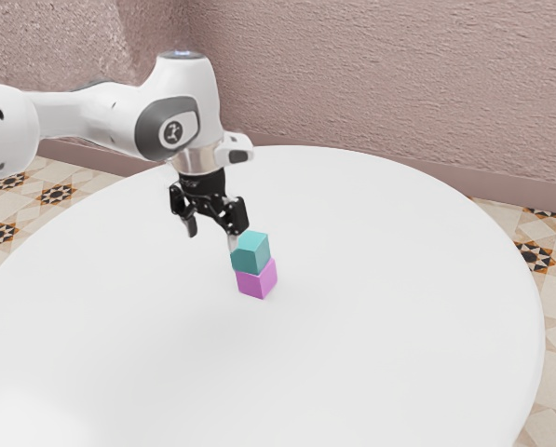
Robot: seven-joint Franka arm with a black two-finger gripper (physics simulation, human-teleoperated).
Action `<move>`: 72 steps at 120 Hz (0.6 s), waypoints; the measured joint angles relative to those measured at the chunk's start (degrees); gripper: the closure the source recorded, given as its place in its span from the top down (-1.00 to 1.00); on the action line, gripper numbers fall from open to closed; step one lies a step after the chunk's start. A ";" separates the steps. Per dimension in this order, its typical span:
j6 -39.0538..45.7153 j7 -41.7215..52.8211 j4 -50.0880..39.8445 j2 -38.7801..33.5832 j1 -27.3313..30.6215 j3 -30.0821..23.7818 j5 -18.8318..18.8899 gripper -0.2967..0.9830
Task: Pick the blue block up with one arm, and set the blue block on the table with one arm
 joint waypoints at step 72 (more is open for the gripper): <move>1.26 0.79 13.60 13.36 -0.47 0.51 0.42 0.54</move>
